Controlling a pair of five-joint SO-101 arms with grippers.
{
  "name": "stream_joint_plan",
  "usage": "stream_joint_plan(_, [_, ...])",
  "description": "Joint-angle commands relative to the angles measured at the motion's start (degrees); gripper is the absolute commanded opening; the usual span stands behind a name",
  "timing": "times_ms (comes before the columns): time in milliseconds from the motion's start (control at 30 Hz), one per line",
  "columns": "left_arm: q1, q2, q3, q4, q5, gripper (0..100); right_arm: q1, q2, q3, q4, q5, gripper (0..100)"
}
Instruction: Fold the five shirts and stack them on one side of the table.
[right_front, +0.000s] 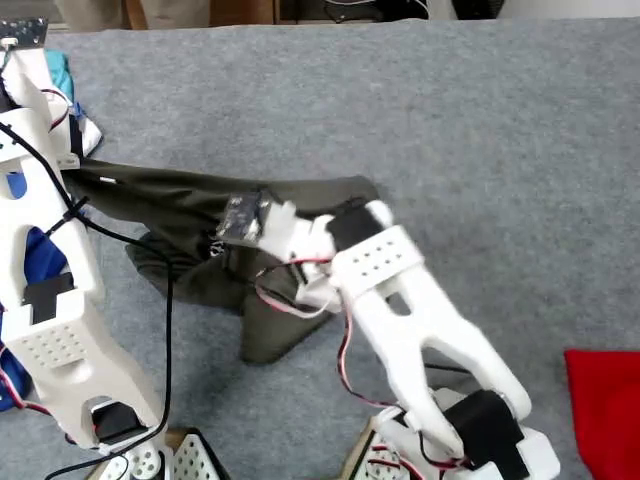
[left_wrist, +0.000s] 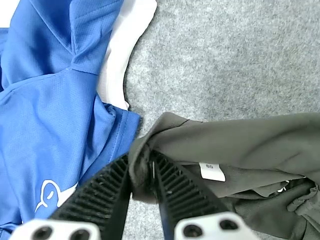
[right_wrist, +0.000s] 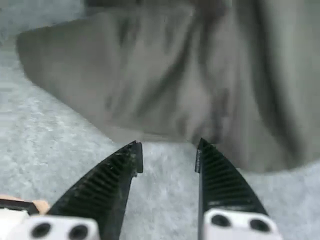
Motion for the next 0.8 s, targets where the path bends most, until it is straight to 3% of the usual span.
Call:
stream_joint_plan(0, [0.4, -0.7, -0.2, -0.4, -0.2, 2, -3.3, -2.9, 0.3, -1.5, -3.4, 18.3])
stream_joint_plan(367, [0.3, -0.7, -0.2, -0.3, -0.1, 2, -9.5, 0.8, 0.6, -5.3, -20.9, 18.2])
stream_joint_plan(767, [0.0, -0.7, -0.2, -0.3, -0.1, 2, -9.4, 7.1, 0.7, -5.7, -22.3, 18.1])
